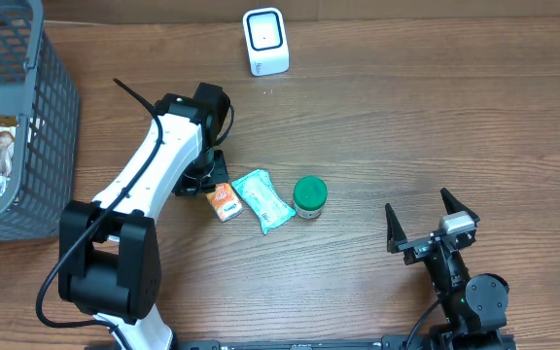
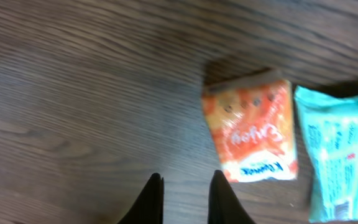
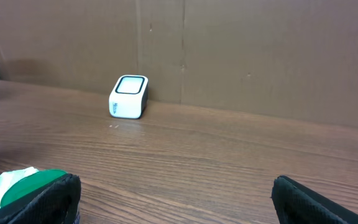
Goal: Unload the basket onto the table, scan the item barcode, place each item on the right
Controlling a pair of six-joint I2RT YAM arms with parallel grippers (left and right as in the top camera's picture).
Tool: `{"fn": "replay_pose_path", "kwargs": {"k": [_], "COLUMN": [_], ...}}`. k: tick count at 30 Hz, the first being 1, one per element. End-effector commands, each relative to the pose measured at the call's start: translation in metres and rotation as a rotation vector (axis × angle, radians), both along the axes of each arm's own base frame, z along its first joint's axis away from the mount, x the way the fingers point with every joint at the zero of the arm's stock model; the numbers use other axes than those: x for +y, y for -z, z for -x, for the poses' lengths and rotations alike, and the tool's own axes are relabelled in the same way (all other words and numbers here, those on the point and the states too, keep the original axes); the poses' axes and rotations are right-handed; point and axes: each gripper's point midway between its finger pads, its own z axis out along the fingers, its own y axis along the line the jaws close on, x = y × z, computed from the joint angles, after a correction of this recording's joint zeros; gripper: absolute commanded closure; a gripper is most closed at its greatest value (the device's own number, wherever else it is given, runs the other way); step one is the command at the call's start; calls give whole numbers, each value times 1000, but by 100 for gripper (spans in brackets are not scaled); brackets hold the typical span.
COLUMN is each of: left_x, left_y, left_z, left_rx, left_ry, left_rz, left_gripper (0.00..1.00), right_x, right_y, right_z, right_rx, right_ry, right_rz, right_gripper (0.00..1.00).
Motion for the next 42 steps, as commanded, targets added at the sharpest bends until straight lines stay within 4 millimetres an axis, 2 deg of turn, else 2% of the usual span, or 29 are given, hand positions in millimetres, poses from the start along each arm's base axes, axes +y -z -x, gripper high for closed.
{"fn": "replay_pose_path", "kwargs": {"k": [1,5,9,15,21,29,36,42], "left_x": [9,12,25,17,-11,-34,-57,-89], "left_y": [5,20,26,45,54,54,53,52], "left_z": [-6,0,9,7,-1,-1,-14,-12], "left_rx": [-62,-54,-35,-66,-94,-113,-187,-198], "left_ry": [-9,-3,3,1,25,96,144,199], "left_rz": [-52,-70,-138,-90,62,76,108,197], "left_gripper": [93,93,94,94,94,93,92,92], "right_x": [0,0,0,0,0,0,0,0], "right_y": [3,3,3,3,3,3,3,3], "right_z": [0,0,0,0,0,0,0,0], "right_rx": [-1,-1,-1,-1,-1,-1,-1,-1], "right_ry": [3,3,3,3,3,3,3,3], "right_rz": [1,1,1,1,1,1,1,1], "right_gripper": [0,0,0,0,0,0,0,0]}}
